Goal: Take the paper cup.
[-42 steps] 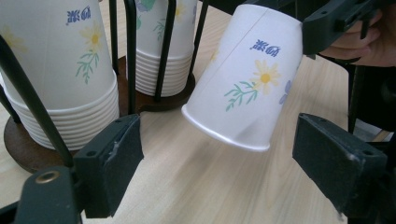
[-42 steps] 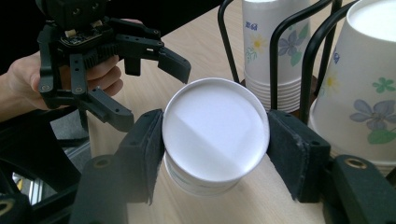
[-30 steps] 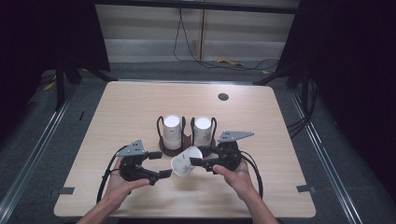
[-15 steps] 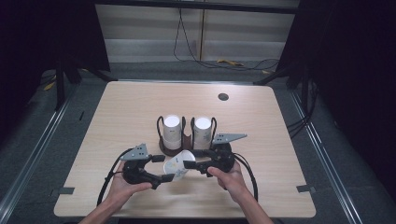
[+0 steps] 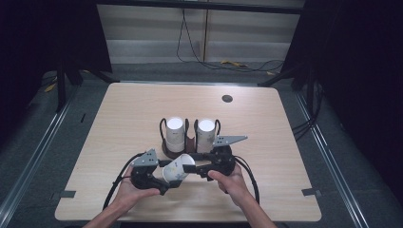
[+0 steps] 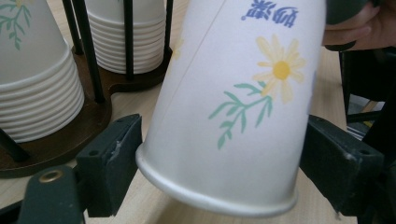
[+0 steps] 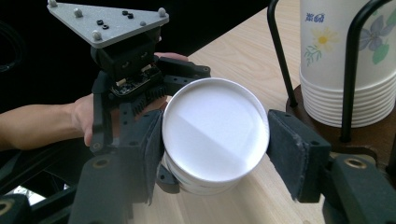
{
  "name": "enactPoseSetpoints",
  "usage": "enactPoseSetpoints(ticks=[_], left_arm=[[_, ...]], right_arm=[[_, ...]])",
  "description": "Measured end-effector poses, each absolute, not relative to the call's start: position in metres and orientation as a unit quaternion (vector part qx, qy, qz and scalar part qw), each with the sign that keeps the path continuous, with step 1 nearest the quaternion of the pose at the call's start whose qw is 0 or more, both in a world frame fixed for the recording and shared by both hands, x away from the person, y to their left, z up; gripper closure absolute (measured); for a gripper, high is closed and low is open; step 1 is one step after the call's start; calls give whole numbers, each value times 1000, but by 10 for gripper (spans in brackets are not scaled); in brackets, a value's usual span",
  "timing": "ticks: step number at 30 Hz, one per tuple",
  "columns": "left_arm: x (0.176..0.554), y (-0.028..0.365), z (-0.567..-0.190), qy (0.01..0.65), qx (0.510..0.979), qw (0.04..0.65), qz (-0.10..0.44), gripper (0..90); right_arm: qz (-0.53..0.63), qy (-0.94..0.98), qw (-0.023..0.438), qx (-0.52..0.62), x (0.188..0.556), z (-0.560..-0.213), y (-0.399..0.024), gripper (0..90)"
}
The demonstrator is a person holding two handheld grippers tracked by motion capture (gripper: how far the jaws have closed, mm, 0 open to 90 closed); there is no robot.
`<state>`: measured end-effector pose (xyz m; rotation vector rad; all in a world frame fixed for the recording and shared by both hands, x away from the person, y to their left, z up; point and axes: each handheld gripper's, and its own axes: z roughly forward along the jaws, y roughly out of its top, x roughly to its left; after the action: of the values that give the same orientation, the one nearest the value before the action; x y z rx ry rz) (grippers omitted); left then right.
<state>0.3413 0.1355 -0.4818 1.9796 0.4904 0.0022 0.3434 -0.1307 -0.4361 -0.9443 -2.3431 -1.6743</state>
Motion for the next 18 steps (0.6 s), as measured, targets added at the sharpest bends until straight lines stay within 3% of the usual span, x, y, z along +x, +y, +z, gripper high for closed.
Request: enactPoseSetpoints(ticks=[11, 18], left_arm=[[344, 133, -486, 206, 824, 527, 9, 179], [344, 132, -487, 200, 827, 525, 8, 187]], right_arm=[[-549, -777, 36, -306, 344, -429, -129, 387], [-551, -774, 47, -309, 345, -431, -131, 387]])
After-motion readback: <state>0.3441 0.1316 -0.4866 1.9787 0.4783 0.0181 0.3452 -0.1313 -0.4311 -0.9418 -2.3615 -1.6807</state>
